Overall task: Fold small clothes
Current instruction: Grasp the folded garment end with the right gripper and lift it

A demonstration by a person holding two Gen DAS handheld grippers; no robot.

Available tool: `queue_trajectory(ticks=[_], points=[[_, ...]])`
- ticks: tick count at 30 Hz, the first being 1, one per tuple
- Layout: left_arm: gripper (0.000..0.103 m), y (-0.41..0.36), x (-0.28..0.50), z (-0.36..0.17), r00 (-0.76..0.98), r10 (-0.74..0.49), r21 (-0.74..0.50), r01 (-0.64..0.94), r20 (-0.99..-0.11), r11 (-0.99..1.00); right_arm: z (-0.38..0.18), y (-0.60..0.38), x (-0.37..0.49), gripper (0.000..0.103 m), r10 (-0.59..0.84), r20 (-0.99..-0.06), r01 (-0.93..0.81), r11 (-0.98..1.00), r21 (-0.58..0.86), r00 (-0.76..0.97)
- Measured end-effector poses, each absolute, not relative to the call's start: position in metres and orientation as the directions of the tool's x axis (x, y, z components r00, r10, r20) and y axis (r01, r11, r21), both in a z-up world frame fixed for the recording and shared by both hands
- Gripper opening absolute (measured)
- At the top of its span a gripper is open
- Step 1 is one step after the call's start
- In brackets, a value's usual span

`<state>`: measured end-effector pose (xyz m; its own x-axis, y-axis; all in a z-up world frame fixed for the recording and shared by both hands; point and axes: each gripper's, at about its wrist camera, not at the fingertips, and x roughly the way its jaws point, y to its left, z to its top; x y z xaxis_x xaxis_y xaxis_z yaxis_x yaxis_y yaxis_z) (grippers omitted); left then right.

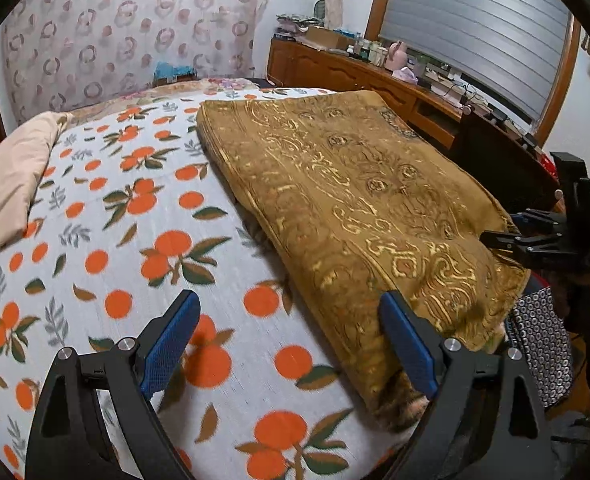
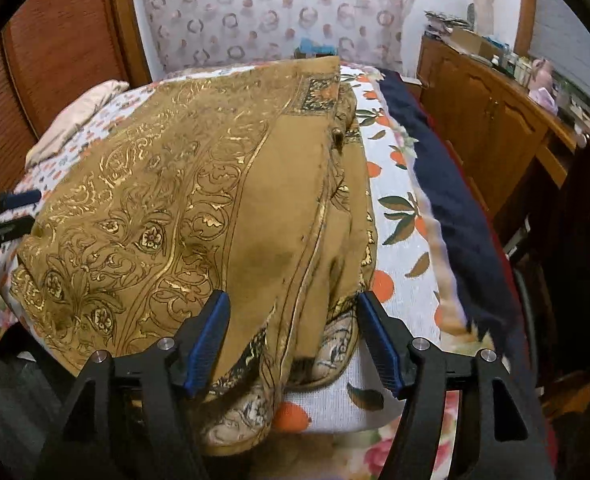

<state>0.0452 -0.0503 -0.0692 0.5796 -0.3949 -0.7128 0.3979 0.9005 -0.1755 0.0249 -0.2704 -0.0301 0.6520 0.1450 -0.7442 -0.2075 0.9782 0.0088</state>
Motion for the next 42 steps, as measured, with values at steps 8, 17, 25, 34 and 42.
queue_trajectory(ticks=[8,17,25,34,42], points=[[0.091,-0.050,0.031,-0.068,0.558,-0.453,-0.222,0.433,-0.695,0.874,-0.032,-0.268,0.019,0.068,0.148,-0.742,-0.221,0.975,-0.001,0.654],[0.054,-0.060,0.027,-0.078,0.456,-0.546,-0.315,0.489,-0.702,0.813,-0.034,-0.265,0.009,0.050,0.183,-0.741,-0.266,0.964,0.006,0.647],[0.047,-0.062,0.030,-0.083,0.428,-0.569,-0.341,0.499,-0.702,0.797,-0.029,-0.267,0.006,0.055,0.113,-0.718,-0.220,0.974,-0.057,0.687],[0.023,-0.066,0.031,-0.083,0.395,-0.600,-0.360,0.531,-0.696,0.767,-0.040,-0.276,0.011,0.055,0.144,-0.728,-0.196,0.980,0.013,0.670],[0.007,-0.055,0.035,-0.049,0.465,-0.654,-0.383,0.552,-0.596,0.741,-0.018,-0.275,-0.001,0.006,0.298,-0.653,-0.304,0.946,0.107,0.696]])
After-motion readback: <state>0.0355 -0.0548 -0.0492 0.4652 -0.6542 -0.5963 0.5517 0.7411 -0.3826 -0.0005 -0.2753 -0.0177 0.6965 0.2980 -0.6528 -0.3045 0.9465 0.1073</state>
